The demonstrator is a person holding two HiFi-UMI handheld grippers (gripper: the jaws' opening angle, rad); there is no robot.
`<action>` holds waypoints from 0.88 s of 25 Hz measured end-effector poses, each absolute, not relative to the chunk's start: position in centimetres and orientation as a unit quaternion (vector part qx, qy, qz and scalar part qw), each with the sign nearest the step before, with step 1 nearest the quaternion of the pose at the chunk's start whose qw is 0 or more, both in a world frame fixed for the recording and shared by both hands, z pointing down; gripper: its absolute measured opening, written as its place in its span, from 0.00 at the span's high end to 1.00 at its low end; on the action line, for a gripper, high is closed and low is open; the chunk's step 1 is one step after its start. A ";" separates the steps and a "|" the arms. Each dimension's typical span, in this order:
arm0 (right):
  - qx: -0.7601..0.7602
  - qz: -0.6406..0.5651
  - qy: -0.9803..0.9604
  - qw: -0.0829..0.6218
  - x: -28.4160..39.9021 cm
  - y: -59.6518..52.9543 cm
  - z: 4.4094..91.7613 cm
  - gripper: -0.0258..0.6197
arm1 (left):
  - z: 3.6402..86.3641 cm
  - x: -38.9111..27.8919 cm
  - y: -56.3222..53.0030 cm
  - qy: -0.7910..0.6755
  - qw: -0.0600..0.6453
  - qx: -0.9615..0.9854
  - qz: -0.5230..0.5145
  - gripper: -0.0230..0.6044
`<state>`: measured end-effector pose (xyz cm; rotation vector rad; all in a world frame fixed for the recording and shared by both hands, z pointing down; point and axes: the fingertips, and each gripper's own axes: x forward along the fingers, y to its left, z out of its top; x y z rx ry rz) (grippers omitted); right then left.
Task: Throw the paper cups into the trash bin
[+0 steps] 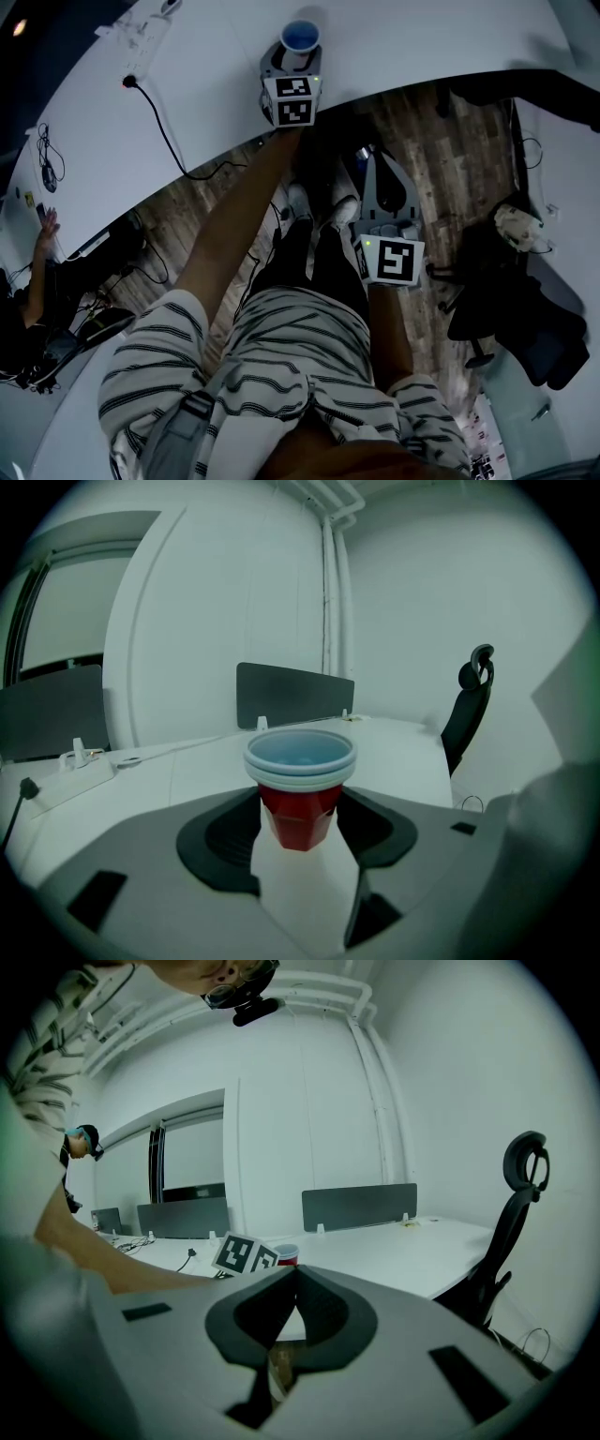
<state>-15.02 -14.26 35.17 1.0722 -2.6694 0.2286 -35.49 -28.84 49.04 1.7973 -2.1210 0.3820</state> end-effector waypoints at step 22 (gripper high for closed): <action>0.384 0.075 -0.914 0.106 -11.1 -12.2 31.2 0.95 | 38.8 -30.0 -23.2 -0.744 0.136 0.648 0.090 0.53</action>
